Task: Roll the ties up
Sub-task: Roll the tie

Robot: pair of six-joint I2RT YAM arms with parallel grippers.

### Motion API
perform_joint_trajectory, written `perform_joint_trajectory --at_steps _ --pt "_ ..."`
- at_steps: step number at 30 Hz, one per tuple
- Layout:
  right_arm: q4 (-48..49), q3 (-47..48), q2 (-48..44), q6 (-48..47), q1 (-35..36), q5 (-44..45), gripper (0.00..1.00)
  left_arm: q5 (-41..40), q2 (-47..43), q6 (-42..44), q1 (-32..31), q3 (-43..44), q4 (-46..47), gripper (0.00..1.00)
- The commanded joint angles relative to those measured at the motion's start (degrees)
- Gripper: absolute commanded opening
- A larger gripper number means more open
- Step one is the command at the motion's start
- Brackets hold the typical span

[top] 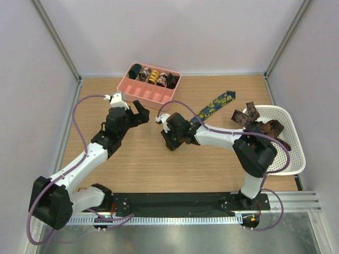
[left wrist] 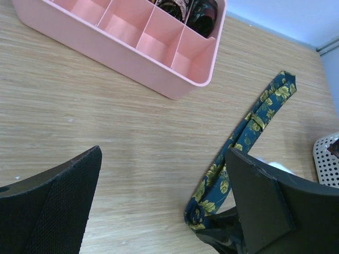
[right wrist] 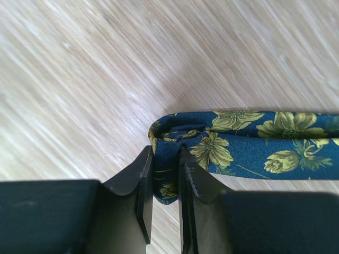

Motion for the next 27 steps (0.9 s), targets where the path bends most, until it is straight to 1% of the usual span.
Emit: perform_joint_trajectory --at_steps 1,4,5,6,7,11,12,14,15,19,21,25,27 --pt "0.6 -1.1 -0.5 2.8 -2.9 -14.7 0.01 1.1 -2.0 1.2 0.0 -1.6 5.1 1.0" --pt "0.4 -0.7 0.2 3.4 -5.1 -18.3 0.01 2.1 -1.3 2.6 0.0 -2.0 2.6 1.0" --pt "0.4 -0.3 0.3 3.5 -5.7 -21.2 0.01 2.9 -1.1 3.3 0.0 -3.2 3.0 1.0" --pt "0.4 -0.2 0.5 3.8 -6.4 -22.4 0.01 3.5 -0.6 3.7 0.1 -4.0 4.1 1.0" --pt "0.6 -0.2 0.6 4.2 -8.0 -25.8 0.01 4.2 -0.5 3.9 0.0 -5.1 5.6 1.0" --pt "2.5 -1.0 1.3 6.0 -12.0 -32.1 0.01 9.7 1.6 6.0 -0.4 -9.6 17.2 1.0" --pt "3.2 -1.2 1.3 6.4 -12.8 -34.9 0.01 11.6 1.9 7.8 -0.5 -11.3 19.3 1.0" --pt "5.0 -1.8 2.1 7.7 -14.9 -37.4 0.01 16.7 3.8 10.9 -1.7 -12.6 24.3 1.0" --pt "5.4 -1.8 2.6 8.0 -15.4 -39.2 0.01 21.4 4.5 15.7 -2.5 -12.8 25.2 1.0" --pt "8.6 -2.3 4.5 9.9 -17.5 -42.7 0.01 26.5 8.3 24.4 -7.5 -10.9 23.2 1.0" --pt "9.9 -2.5 5.4 11.1 -18.3 -43.9 0.01 27.4 9.3 26.7 -9.6 -10.4 21.7 1.0" --pt "15.5 -3.9 7.2 13.7 -20.1 -47.0 0.01 29.9 11.3 31.7 -11.3 -8.8 18.7 1.0" --pt "17.0 -4.8 7.6 14.5 -20.8 -47.6 0.01 30.0 12.9 34.4 -12.5 -6.9 14.8 1.0"
